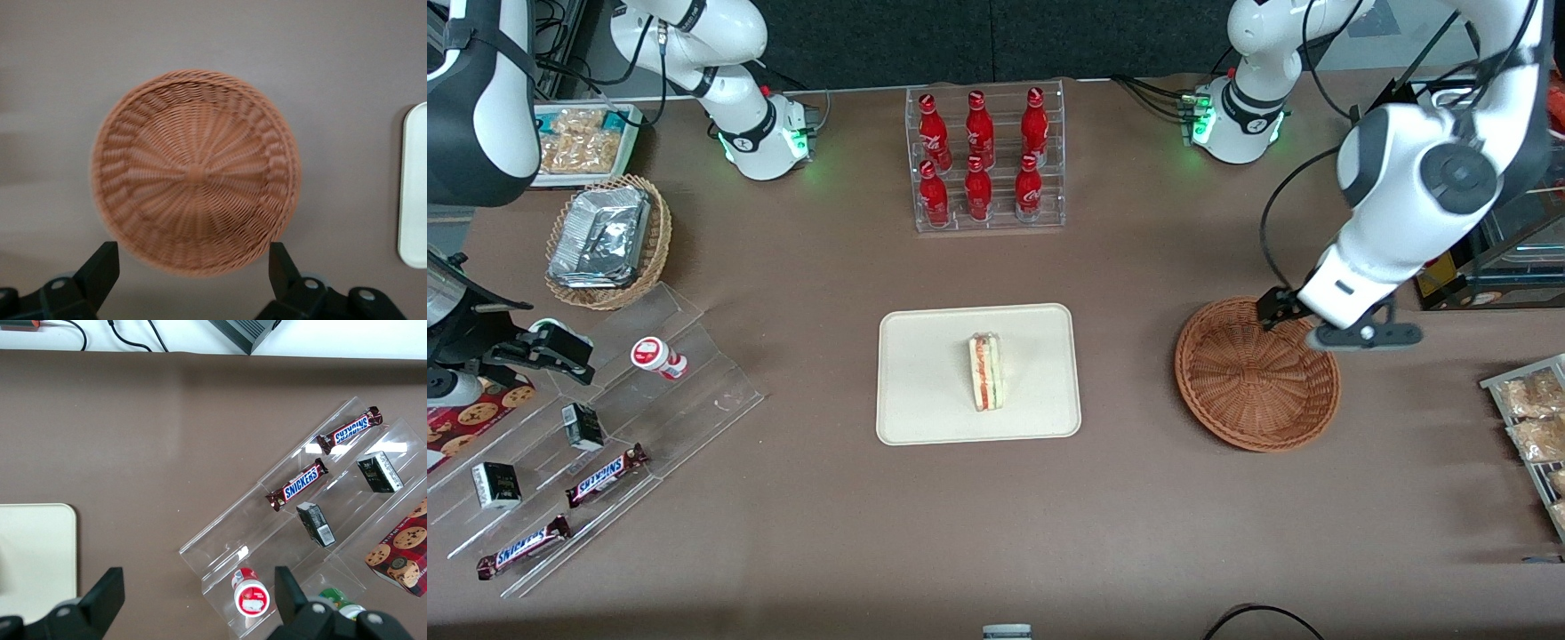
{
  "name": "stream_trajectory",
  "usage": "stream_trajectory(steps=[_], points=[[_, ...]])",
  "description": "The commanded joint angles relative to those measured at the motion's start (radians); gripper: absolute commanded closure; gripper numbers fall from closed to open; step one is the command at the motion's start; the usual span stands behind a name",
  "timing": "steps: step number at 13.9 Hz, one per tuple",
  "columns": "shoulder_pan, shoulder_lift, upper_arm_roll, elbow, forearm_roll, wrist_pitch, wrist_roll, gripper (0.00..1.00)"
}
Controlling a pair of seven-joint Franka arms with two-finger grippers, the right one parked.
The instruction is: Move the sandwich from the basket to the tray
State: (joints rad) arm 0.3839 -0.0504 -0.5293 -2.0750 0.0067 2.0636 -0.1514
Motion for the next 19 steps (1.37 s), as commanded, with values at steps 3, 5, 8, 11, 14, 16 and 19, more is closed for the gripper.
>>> stream_trajectory(steps=[3, 5, 8, 11, 14, 16, 19], points=[[0.007, -0.106, 0.031, 0.212, -0.073, -0.319, 0.039, 0.01], [0.007, -0.103, 0.031, 0.306, -0.073, -0.405, 0.05, 0.01], [0.007, -0.102, 0.031, 0.368, -0.073, -0.439, 0.05, 0.01], [0.009, -0.091, 0.044, 0.381, -0.076, -0.439, 0.05, 0.01], [-0.005, -0.075, 0.048, 0.395, -0.073, -0.439, 0.05, 0.01], [-0.106, -0.068, 0.128, 0.397, -0.062, -0.433, 0.05, 0.0], [-0.307, -0.034, 0.343, 0.429, -0.06, -0.436, 0.052, 0.01]])
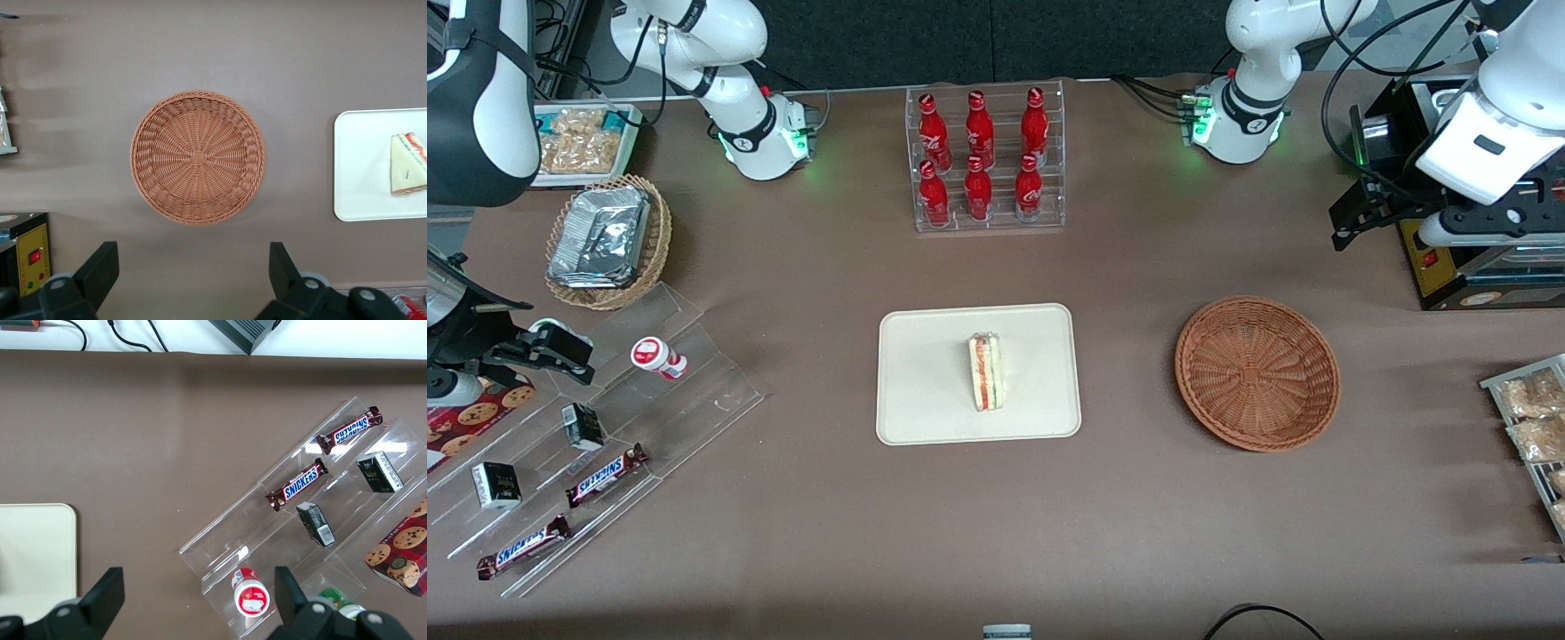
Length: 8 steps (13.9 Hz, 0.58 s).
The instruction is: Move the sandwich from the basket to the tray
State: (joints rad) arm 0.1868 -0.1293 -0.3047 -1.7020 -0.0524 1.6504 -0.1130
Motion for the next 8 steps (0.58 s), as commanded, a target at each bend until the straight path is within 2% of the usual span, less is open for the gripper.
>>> stream_trajectory(steps=[1, 3, 8], points=[[-0.177, 0.049, 0.184, 0.067, -0.001, -0.024, 0.013, 0.0], [-0.23, 0.056, 0.237, 0.07, 0.0, -0.023, 0.013, 0.01], [-0.227, 0.054, 0.236, 0.079, 0.017, -0.023, 0.021, 0.01]])
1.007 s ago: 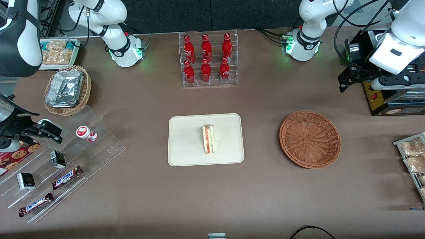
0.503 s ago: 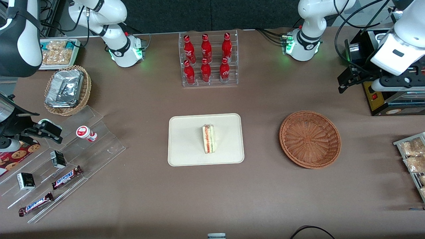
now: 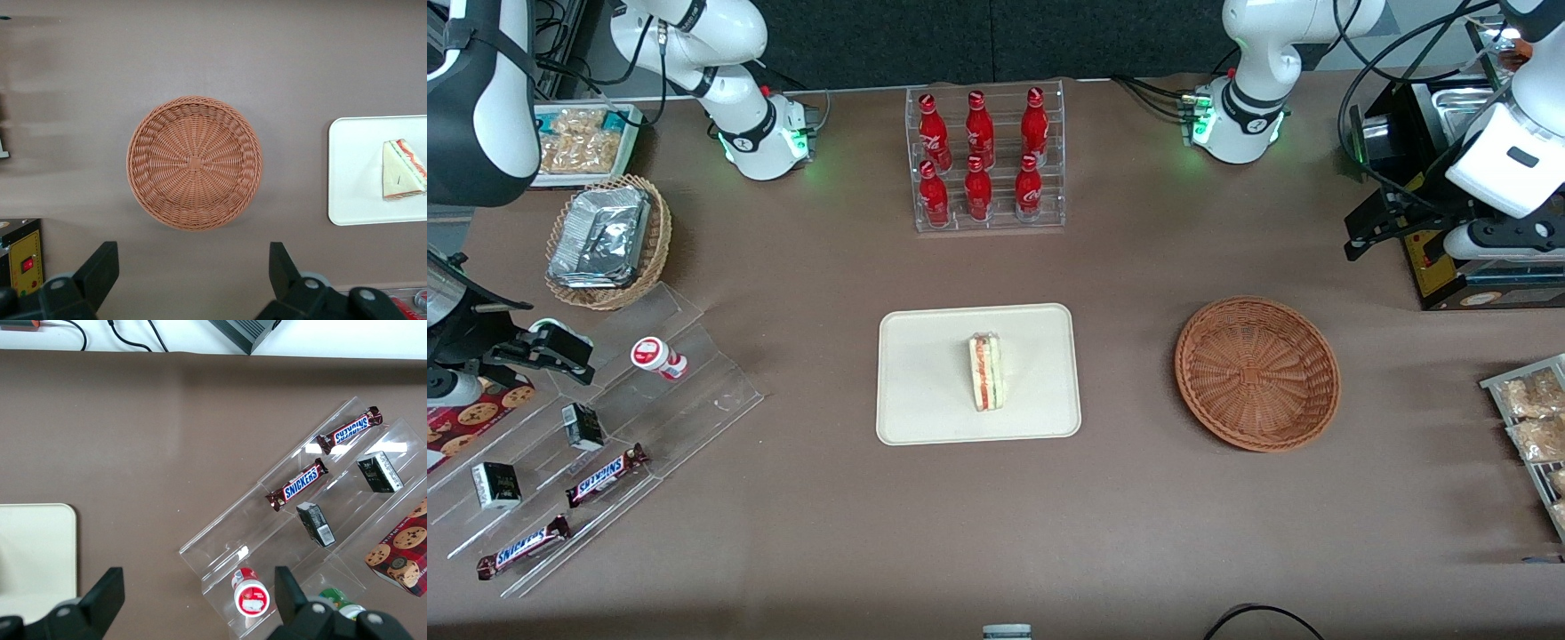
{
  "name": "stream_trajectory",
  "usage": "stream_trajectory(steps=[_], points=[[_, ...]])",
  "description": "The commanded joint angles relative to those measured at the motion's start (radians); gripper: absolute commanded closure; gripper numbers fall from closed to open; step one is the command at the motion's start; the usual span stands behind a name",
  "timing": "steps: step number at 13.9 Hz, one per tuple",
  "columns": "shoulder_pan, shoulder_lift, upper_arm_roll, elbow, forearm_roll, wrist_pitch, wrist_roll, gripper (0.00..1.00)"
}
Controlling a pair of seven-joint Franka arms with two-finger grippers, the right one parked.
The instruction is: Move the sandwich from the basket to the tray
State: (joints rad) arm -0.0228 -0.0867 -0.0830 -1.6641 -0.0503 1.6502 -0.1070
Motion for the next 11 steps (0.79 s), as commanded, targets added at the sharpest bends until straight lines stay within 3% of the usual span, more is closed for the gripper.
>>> stream_trajectory(steps=[1, 11], points=[[-0.019, 0.009, 0.011, 0.04, 0.048, -0.026, 0.036, 0.01], [-0.011, -0.007, 0.014, 0.044, 0.063, -0.04, 0.066, 0.01]])
